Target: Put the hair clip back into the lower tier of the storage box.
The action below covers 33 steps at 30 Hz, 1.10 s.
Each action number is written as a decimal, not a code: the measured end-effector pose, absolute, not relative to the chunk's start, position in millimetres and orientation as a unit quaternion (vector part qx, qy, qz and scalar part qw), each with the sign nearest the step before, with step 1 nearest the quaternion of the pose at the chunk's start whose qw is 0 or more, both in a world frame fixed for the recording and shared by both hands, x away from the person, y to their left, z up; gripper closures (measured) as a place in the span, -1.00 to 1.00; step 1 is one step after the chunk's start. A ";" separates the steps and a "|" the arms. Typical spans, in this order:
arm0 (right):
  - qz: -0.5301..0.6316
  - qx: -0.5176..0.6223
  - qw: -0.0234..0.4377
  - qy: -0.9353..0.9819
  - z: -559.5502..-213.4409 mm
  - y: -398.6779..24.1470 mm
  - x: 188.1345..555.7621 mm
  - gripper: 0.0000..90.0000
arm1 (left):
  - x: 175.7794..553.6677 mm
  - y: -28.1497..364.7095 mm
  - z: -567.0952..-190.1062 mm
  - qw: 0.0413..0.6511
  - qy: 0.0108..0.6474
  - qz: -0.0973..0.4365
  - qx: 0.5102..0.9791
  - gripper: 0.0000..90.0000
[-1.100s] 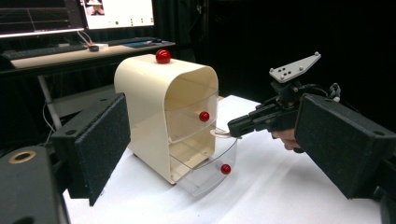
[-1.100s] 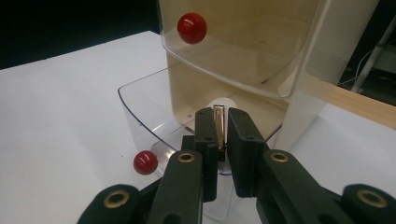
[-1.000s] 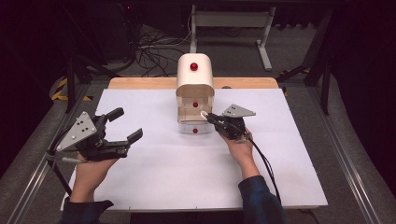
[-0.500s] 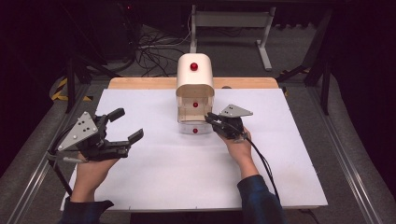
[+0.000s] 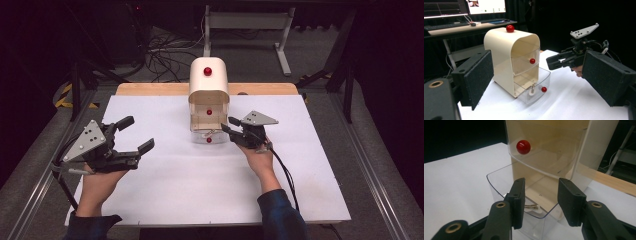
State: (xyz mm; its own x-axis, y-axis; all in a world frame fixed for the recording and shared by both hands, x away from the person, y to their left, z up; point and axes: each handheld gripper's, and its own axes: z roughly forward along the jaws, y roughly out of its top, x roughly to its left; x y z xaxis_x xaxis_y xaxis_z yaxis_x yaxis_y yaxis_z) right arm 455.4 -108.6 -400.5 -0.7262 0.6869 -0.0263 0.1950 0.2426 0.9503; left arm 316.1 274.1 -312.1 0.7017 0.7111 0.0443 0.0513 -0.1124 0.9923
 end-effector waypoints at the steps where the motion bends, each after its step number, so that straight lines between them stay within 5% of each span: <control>1: 0.543 0.293 0.227 0.753 -400.0 -109.2 454.6 0.26 | 316.2 274.3 -312.0 0.607 0.274 0.273 0.694 -0.75; 33: 0.596 0.296 0.221 0.713 -382.1 -140.5 433.3 -0.30 | 318.1 270.4 -314.9 0.601 0.278 0.274 0.698 -0.76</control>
